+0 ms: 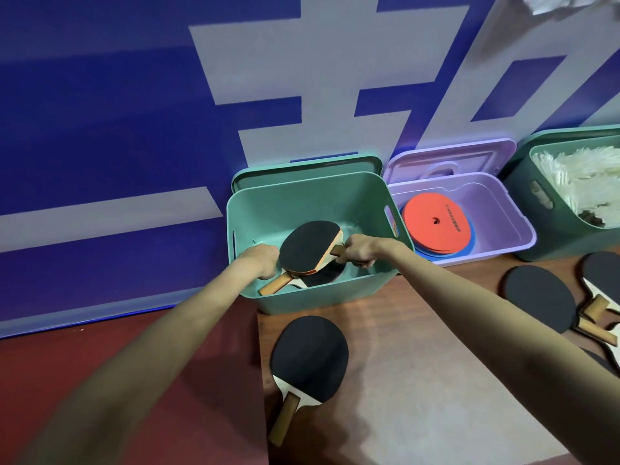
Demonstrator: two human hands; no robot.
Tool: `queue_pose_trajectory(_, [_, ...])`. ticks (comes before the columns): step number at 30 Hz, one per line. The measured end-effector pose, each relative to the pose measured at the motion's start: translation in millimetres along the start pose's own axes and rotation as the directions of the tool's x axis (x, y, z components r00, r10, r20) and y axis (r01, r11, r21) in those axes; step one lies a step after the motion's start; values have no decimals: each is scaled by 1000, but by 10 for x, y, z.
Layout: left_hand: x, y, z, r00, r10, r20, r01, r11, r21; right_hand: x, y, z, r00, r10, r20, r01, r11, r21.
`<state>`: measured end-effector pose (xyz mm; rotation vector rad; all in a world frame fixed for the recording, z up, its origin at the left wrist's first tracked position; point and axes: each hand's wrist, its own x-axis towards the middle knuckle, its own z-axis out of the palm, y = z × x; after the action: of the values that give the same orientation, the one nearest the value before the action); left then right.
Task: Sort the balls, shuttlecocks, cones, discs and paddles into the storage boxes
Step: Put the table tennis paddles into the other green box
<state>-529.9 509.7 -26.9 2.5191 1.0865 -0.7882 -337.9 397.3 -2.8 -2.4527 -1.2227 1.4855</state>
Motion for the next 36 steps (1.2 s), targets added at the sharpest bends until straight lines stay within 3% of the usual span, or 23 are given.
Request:
queue_pose_trajectory(6, [-132,19,-37,997,6,-78,-11,998,-65,-16,37,-14,998,22,-62,-37,969,-243])
queue_pose_trajectory(13, [-411,164,11,925,-90,-369,-30,951,-307,-75,-72,39,970,-103,-222,37,958,-284])
queue_pose_trajectory(15, [-561,245,53,851,-112,-513,-113,915,-388,-112,-94,92,948,-169,-269,103,965,-241])
queue_pose_trajectory(18, [-901,458,178,623,-192,-759,-293,842,-453,-276,-46,228,878,-286,-385,243,957,-157])
queue_pose_trajectory(20, [-1124,567,342,467,-182,-865,-407,825,-393,-474,25,371,783,-375,-495,376,921,-103])
queue_pose_trajectory(22, [-1277,614,580,395,-162,-904,-488,797,-356,-685,130,556,659,-448,-605,500,861,-93])
queue_pose_trajectory(24, [-1350,630,882,441,-157,-883,-501,774,-388,-885,245,744,548,-488,-679,559,818,-138])
queue_pose_trajectory(26, [-1388,625,1192,558,-148,-817,-448,775,-446,-1035,352,908,483,-502,-718,580,797,-168])
queue_pose_trajectory(28, [-1432,595,1462,708,-139,-692,-324,807,-494,-1116,470,1053,465,-511,-723,570,798,-198])
queue_pose_trajectory(30, [-1480,570,1686,837,-172,-520,-124,866,-485,-1165,604,1193,482,-511,-712,542,812,-217])
queue_pose_trajectory(32, [-1537,598,1844,909,-249,-333,82,892,-444,-1208,734,1314,519,-498,-695,521,829,-205])
queue_pose_trajectory(34, [-1575,669,1941,925,-354,-136,260,854,-450,-1224,871,1415,580,-471,-665,473,859,-195])
queue_pose_trajectory(36, [-1579,731,2009,892,-449,51,414,767,-490,-1211,1018,1508,653,-444,-614,406,889,-211])
